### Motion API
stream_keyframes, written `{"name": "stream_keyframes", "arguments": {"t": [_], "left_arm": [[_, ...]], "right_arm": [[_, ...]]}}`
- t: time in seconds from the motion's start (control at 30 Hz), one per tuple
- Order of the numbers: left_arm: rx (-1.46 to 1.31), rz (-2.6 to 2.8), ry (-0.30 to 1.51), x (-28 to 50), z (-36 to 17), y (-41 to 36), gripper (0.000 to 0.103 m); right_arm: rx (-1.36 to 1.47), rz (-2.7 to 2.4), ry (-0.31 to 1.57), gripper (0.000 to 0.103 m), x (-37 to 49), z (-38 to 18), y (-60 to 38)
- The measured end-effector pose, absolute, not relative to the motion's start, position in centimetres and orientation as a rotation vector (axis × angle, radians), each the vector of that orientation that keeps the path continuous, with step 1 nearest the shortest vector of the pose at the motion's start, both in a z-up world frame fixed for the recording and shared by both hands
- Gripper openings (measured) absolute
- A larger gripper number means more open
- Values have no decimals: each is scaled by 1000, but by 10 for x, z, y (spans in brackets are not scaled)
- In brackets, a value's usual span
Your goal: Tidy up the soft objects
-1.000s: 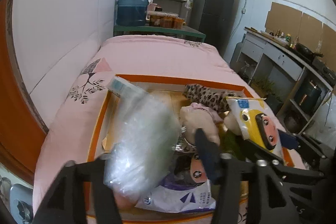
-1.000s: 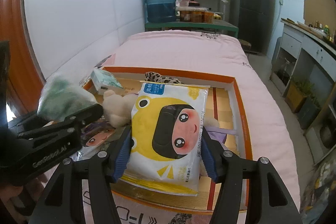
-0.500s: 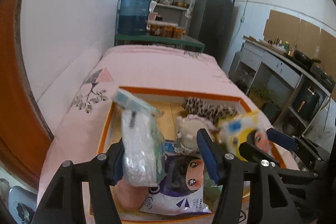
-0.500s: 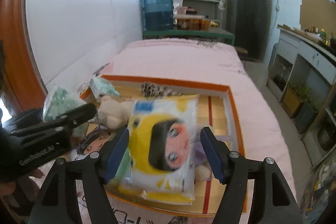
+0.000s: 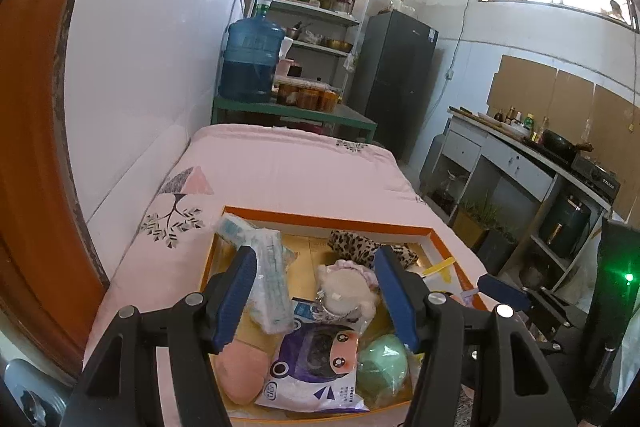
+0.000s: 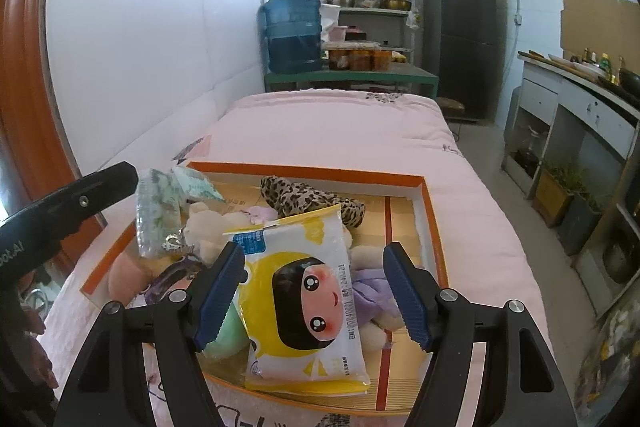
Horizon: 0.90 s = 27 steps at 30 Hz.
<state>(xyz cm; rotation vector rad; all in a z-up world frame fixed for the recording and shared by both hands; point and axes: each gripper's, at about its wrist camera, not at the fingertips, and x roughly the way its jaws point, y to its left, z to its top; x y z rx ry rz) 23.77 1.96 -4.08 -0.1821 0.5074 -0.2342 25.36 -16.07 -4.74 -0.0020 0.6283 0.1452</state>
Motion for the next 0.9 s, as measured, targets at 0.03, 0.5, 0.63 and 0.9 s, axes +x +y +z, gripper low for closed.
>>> {"name": "stream_keyframes", "arguments": {"t": [0.03, 0.5, 0.63, 0.9], "left_arm": [[-183, -235, 505, 237, -40, 19, 61], [-171, -252, 488, 232, -33, 16, 61], [-160, -248, 476, 228, -30, 13, 61], [-152, -246, 474, 223, -24, 8, 61]], "right_arm": [[0, 145, 627, 73, 254, -47, -161], [23, 120, 605, 73, 250, -40, -167], [39, 113, 590, 73, 247, -31, -167], [12, 91, 566, 73, 236, -8, -165]]}}
